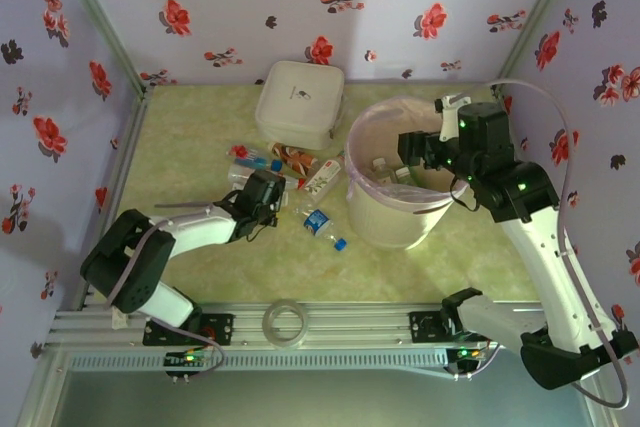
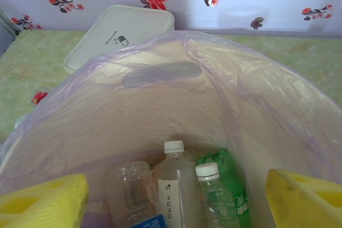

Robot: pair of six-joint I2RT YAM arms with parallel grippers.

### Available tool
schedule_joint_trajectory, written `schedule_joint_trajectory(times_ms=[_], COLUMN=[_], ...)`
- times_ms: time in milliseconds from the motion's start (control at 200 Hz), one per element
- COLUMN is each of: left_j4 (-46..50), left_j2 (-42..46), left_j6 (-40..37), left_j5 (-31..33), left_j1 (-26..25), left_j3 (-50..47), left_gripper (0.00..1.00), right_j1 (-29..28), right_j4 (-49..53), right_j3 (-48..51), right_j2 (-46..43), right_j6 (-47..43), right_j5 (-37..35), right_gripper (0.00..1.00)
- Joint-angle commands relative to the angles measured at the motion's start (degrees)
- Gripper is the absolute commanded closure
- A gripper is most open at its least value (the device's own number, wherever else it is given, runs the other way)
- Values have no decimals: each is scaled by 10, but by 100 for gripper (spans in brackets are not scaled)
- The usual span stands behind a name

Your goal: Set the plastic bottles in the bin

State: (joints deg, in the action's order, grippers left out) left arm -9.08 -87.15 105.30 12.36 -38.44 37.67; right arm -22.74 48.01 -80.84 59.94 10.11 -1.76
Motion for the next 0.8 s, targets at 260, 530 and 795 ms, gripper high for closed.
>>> schedule_joint_trajectory(times_ms=[260,530,795], left_j4=[-52,-59,-111], left_j2=[-38,-44,-63], left_j6=[65,98,126], left_j5=[48,57,54], left_j1=[-13,-16,-18], left_j3=[-15,-31,-60], left_gripper=[30,41,35], right_j1=[5,6,7], right_j4=[-1,2,3], right_j3=[13,16,17], right_j2=[-13,-19,-20], right_j6=[-3,-4,-4], right_j5=[-21,-27,-28], right_gripper=[14,14,14])
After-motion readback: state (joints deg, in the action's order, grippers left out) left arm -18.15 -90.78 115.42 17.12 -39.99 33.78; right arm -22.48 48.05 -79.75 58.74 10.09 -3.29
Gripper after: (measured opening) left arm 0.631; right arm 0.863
